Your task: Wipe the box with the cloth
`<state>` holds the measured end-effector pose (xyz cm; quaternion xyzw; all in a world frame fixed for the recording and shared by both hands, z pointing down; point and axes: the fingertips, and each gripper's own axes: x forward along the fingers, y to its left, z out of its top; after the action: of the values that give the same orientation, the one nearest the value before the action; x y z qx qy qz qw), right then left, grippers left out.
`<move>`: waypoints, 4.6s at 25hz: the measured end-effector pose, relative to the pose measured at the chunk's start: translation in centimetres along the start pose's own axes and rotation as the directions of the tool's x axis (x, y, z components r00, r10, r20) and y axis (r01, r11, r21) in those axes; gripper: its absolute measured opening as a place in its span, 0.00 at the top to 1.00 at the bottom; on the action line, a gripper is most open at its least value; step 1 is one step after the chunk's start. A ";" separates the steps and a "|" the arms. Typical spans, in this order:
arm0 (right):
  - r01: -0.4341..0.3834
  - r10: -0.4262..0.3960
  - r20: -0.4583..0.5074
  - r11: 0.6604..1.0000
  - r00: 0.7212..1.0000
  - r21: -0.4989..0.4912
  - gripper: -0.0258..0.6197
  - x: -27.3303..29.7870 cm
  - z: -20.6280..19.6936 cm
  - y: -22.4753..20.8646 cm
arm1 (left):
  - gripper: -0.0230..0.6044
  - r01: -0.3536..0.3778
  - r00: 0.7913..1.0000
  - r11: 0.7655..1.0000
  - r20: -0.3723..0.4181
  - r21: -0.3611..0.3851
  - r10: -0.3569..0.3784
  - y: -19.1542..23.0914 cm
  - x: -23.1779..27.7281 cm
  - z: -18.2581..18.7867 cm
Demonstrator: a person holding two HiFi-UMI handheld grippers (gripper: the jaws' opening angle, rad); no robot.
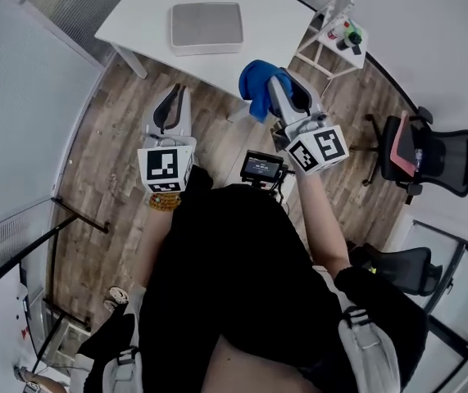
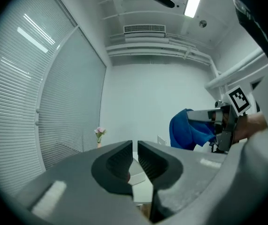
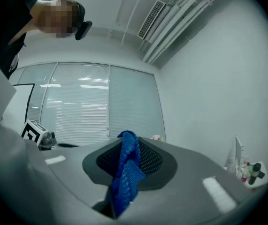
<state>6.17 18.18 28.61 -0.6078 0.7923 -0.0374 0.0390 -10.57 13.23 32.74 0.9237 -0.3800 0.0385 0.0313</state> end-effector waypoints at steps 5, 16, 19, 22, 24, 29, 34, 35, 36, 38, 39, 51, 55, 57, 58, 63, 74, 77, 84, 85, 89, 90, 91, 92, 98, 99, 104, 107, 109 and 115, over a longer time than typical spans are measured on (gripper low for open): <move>0.029 -0.029 -0.005 1.000 1.000 -0.012 0.82 3.7 -0.1 -0.7 | 0.93 0.046 0.999 0.998 0.012 0.039 -0.046 3.1 2.7 0.6; 0.061 -0.063 -0.052 0.997 0.997 -0.047 0.82 10.4 -1.8 -7.8 | 0.93 0.038 0.996 0.999 -0.079 0.021 -0.037 7.8 8.2 -2.6; 0.072 -0.077 -0.068 0.994 0.995 -0.083 0.82 13.1 -2.4 -11.2 | 0.93 0.027 0.995 0.999 -0.102 0.045 -0.022 9.3 10.8 -2.8; 0.079 -0.089 -0.082 0.990 0.993 -0.113 0.82 15.9 -3.0 -15.1 | 0.93 0.028 0.992 0.997 -0.124 0.067 -0.019 10.3 13.8 -2.7; 0.085 -0.099 -0.094 0.986 0.991 -0.141 0.82 17.9 -3.5 -17.9 | 0.93 0.034 0.991 0.995 -0.134 0.092 -0.022 10.7 16.0 -2.6; 0.049 -0.080 -0.145 0.977 0.986 -0.207 0.82 22.2 -6.1 -23.3 | 0.93 0.034 0.986 0.990 -0.165 0.137 -0.011 11.9 20.0 -3.5; -0.014 -0.026 -0.194 0.979 0.981 -0.201 0.82 26.4 -10.3 -27.2 | 0.93 0.036 0.978 0.985 -0.208 0.170 0.000 12.3 22.5 -5.1; -0.026 -0.019 -0.210 0.978 0.978 -0.208 0.82 27.1 -11.3 -27.8 | 0.93 0.036 0.975 0.985 -0.222 0.171 0.003 12.3 22.8 -5.7; -0.036 -0.014 -0.227 0.976 0.974 -0.214 0.82 27.9 -12.4 -28.4 | 0.93 0.034 0.971 0.985 -0.239 0.171 0.008 12.5 23.1 -6.3; -0.046 -0.017 -0.269 0.973 0.963 -0.226 0.82 29.3 -14.6 -29.3 | 0.93 0.033 0.959 0.984 -0.282 0.172 0.017 13.0 23.4 -7.9; -0.050 -0.021 -0.294 0.972 0.955 -0.231 0.82 29.9 -15.9 -29.8 | 0.93 0.037 0.952 0.984 -0.307 0.173 0.019 13.2 23.5 -8.7; -0.234 0.101 -0.502 0.949 0.859 -0.210 0.82 34.3 -26.6 -29.7 | 0.88 0.204 0.844 0.964 -0.530 0.173 -0.083 14.2 26.4 -18.3; -0.258 0.120 -0.550 0.949 0.826 -0.180 0.81 33.9 -28.6 -29.1 | 0.85 0.266 0.808 0.951 -0.575 0.159 -0.130 14.0 26.4 -20.3; -0.261 0.123 -0.568 0.950 0.814 -0.169 0.81 33.4 -29.4 -28.9 | 0.82 0.307 0.784 0.939 -0.601 0.154 -0.158 13.6 26.2 -21.2; -0.257 0.120 -0.571 0.952 0.812 -0.166 0.80 33.1 -29.8 -28.9 | 0.80 0.325 0.771 0.934 -0.614 0.147 -0.172 13.4 26.1 -21.7; -0.309 0.135 -0.588 0.929 0.798 -0.206 0.79 32.9 -30.3 -27.9 | 0.72 0.387 0.724 0.914 -0.653 0.118 -0.223 12.6 26.0 -23.6; -0.480 0.163 -0.686 0.825 0.709 -0.300 0.82 31.7 -31.6 -25.7 | 0.58 0.421 0.643 0.906 -0.720 0.046 -0.262 10.8 25.7 -27.1; -0.489 0.176 -0.701 0.828 0.691 -0.274 0.82 31.6 -32.0 -25.7 | 0.57 0.403 0.652 0.914 -0.717 0.052 -0.247 10.7 25.9 -27.2; -0.494 0.181 -0.728 0.835 0.662 -0.242 0.82 31.4 -31.7 -25.0 | 0.57 0.380 0.642 0.923 -0.736 0.065 -0.213 10.6 25.5 -27.1; -0.496 0.180 -0.730 0.834 0.659 -0.242 0.82 31.4 -31.7 -25.0 | 0.57 0.381 0.638 0.922 -0.740 0.065 -0.211 10.6 25.5 -27.1; -0.502 0.182 -0.737 0.832 0.650 -0.237 0.82 31.5 -31.8 -24.7 | 0.57 0.377 0.628 0.924 -0.750 0.064 -0.205 11.0 25.5 -27.3; -0.504 0.182 -0.740 0.830 0.647 -0.237 0.83 31.5 -31.9 -24.7 | 0.57 0.378 0.623 0.924 -0.755 0.062 -0.204 11.0 25.6 -27.3; -0.506 0.182 -0.742 0.830 0.645 -0.236 0.83 31.4 -32.0 -24.6 | 0.57 0.379 0.618 0.923 -0.760 0.061 -0.203 11.1 25.6 -27.4; -0.505 0.182 -0.743 0.830 0.645 -0.235 0.83 31.2 -32.0 -24.6 | 0.57 0.380 0.613 0.923 -0.764 0.060 -0.203 11.0 25.6 -27.4; -0.497 0.182 -0.737 0.836 0.651 -0.233 0.83 30.1 -31.6 -24.0 | 0.57 0.372 0.618 0.926 -0.762 0.068 -0.192 10.7 25.4 -27.1; -0.498 0.184 -0.737 0.836 0.650 -0.231 0.83 30.0 -31.6 -24.0 | 0.57 0.369 0.617 0.927 -0.763 0.067 -0.191 10.7 25.4 -27.1; -0.510 0.190 -0.742 0.829 0.643 -0.230 0.83 29.6 -31.9 -23.4 | 0.57 0.370 0.603 0.927 -0.775 0.064 -0.188 11.0 25.6 -27.3; -0.524 0.199 -0.745 0.821 0.637 -0.229 0.83 29.1 -32.2 -23.0 | 0.57 0.370 0.600 0.927 -0.778 0.060 -0.189 11.1 25.6 -27.4; -0.531 0.205 -0.749 0.818 0.630 -0.223 0.83 28.6 -32.3 -22.7 | 0.57 0.369 0.597 0.927 -0.780 0.059 -0.188 11.2 25.6 -27.5; -0.544 0.230 -0.760 0.818 0.608 -0.188 0.83 27.3 -32.1 -21.8 | 0.57 0.368 0.601 0.928 -0.777 0.062 -0.186 11.2 25.7 -27.5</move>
<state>16.64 -13.41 62.45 -0.3488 0.8488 -0.0950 -0.3858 -1.54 -10.29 62.84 0.8668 -0.1761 0.4571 0.0929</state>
